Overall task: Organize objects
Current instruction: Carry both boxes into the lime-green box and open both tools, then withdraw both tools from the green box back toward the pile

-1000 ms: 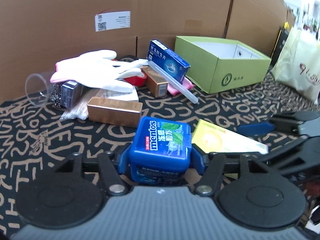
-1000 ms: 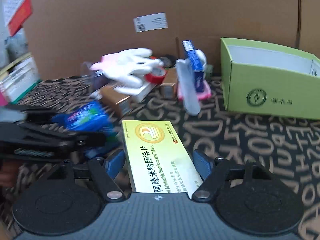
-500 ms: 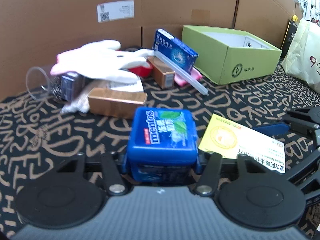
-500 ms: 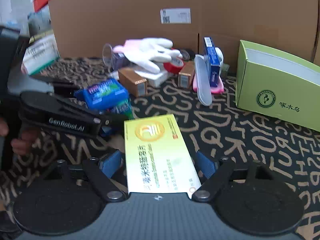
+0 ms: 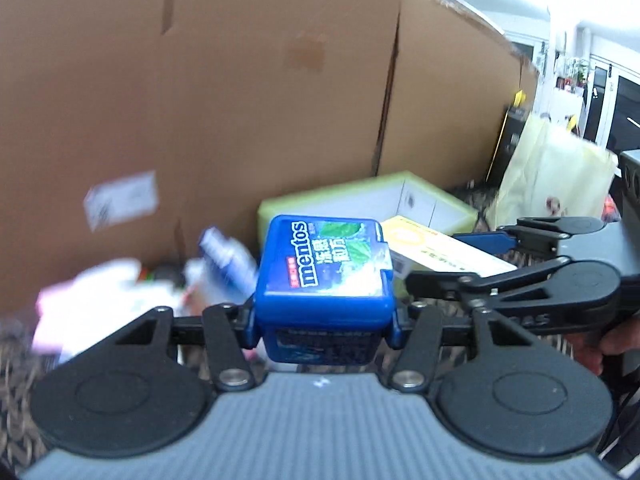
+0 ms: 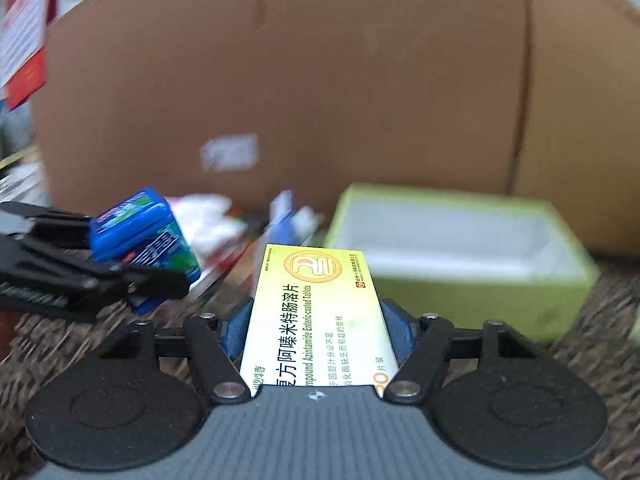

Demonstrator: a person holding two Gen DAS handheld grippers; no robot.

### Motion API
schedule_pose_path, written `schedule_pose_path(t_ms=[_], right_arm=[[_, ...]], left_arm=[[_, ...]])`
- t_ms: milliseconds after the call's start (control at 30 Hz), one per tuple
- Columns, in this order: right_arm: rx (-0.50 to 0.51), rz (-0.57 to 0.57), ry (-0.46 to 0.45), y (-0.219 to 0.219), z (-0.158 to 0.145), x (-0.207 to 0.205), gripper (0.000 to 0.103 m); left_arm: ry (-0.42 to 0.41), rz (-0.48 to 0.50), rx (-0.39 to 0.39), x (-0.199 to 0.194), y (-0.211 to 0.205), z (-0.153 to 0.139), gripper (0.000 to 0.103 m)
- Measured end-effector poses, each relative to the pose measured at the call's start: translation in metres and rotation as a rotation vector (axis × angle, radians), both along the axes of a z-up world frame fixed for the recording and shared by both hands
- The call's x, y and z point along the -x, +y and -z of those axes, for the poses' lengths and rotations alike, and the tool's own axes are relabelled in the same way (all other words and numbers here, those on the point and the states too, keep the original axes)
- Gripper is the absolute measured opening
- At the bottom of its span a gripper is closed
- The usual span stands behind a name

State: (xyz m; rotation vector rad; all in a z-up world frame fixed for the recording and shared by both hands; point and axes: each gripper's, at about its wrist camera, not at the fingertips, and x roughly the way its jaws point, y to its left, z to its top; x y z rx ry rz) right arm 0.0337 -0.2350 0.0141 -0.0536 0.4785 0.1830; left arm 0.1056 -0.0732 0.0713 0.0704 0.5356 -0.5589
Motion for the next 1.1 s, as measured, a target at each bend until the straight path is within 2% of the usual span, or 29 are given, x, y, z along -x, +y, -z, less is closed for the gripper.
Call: schedule_pose_path(t_ms=[133,233,433,567,733,800,833,867,900,933,1033,1100], right_arm=[[0.054,0.098,-0.045,-0.019,-0.016,-0.041,0.072],[0.109,0.161,-0.04,-0.029,-0.01,-0.078,0.072],[0.094,0.216,0.08,-0.049,0.031,-0.136,0.072],[0.09,0.203,0.157,-0.049,0.054,-0.156,0.072],[0.108,0.187,0.212,-0.041,0.07,-0.17,0.072],[0.103,0.167,0.239,-0.04,0.074,-0.173,0.072],[0.098,0.16,0.25,-0.039,0.074,-0.173,0.072],[0.106,0.161,0.26,-0.039,0.073,-0.172,0.073],[0.12,0.166,0.252,-0.039,0.071,-0.168,0.074],[0.141,0.172,0.235,-0.039,0.066,-0.162,0.075],[0.198,0.212,0.166,-0.036,0.049,-0.129,0.078],[0.179,0.23,0.101,-0.036,0.036,-0.101,0.08]], left_arm=[[0.027,0.014,0.044,-0.046,-0.039,-0.017,0.054],[0.033,-0.004,0.018,-0.081,-0.07,-0.014,0.054],[0.123,-0.028,-0.063,-0.144,-0.113,0.023,0.054],[0.124,-0.051,-0.12,-0.162,-0.122,0.045,0.054],[0.142,-0.038,-0.114,-0.17,-0.123,0.059,0.055],[0.126,-0.034,-0.105,-0.168,-0.12,0.059,0.071],[0.11,-0.043,-0.095,-0.165,-0.118,0.057,0.086],[0.085,-0.052,-0.076,-0.161,-0.114,0.053,0.095],[0.058,-0.061,-0.059,-0.156,-0.109,0.049,0.1],[0.034,-0.073,-0.046,-0.15,-0.104,0.043,0.103],[-0.02,-0.1,-0.016,-0.128,-0.086,0.027,0.103],[-0.048,-0.139,0.004,-0.109,-0.073,0.018,0.103]])
